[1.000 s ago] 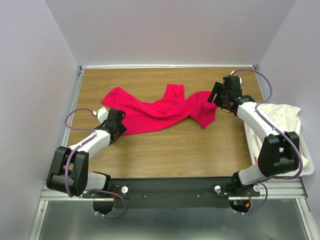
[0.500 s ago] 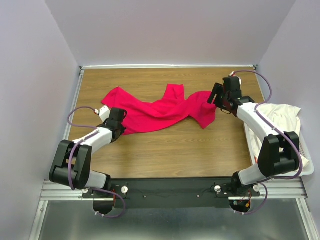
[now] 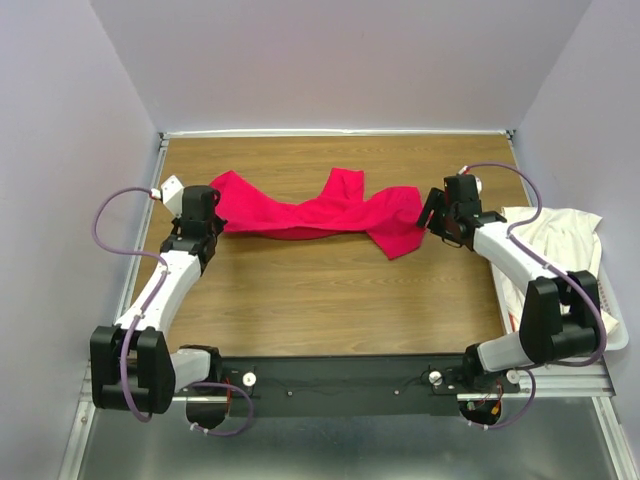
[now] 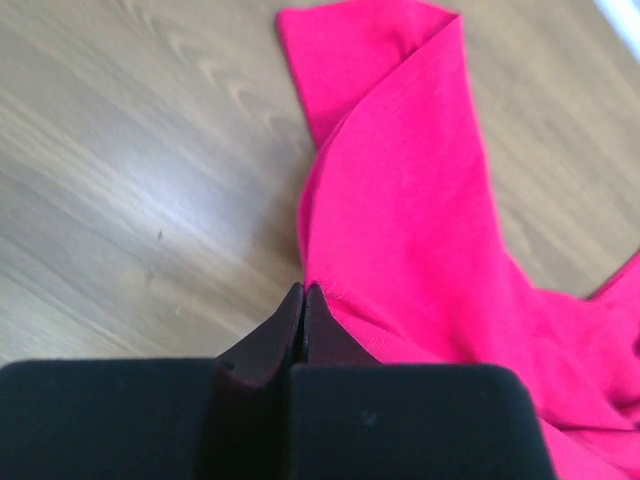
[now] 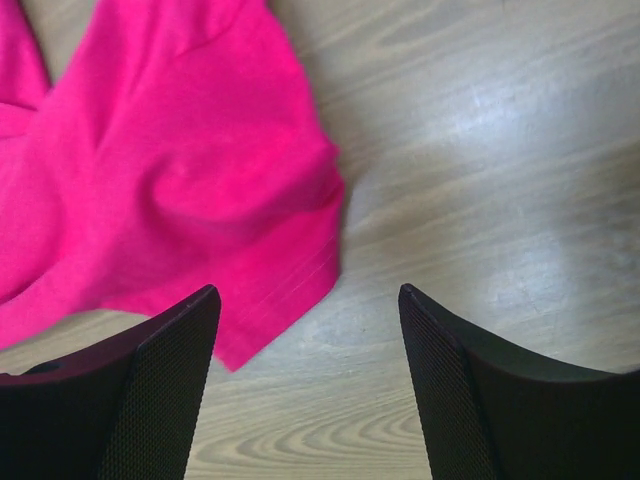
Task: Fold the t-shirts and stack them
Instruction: Flatten the tshirt out
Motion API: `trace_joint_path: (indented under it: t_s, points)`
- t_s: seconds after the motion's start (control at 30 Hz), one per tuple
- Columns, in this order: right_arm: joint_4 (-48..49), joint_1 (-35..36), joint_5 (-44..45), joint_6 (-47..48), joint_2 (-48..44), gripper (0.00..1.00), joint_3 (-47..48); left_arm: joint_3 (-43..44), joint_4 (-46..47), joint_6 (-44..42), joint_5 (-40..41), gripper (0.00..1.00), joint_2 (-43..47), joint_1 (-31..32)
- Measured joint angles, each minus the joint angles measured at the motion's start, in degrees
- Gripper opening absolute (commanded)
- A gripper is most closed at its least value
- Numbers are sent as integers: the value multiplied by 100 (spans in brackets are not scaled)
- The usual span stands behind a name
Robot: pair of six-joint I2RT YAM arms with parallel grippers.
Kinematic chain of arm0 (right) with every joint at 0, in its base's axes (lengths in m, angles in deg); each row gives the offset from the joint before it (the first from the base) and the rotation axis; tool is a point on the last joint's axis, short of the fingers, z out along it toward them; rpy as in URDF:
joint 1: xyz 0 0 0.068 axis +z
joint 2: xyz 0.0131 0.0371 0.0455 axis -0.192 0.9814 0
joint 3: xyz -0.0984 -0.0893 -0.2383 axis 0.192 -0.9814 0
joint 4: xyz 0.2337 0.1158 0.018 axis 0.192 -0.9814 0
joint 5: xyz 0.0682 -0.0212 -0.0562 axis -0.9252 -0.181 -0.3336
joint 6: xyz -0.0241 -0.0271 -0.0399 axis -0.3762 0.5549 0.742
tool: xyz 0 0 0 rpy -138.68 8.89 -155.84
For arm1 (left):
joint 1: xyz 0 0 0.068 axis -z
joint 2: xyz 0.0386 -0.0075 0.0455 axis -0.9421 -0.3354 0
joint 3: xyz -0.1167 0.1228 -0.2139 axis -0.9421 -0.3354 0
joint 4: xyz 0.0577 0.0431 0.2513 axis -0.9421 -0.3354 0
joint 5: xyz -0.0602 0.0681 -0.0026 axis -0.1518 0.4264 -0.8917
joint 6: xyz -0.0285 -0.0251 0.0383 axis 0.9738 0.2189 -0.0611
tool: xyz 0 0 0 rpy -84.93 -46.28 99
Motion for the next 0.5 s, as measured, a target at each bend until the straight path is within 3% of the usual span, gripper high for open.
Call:
trace_joint_path:
  t_s: [0.5]
  points:
    - [743, 2, -514, -199, 286, 61, -754, 184, -15, -258, -210, 0, 42, -157]
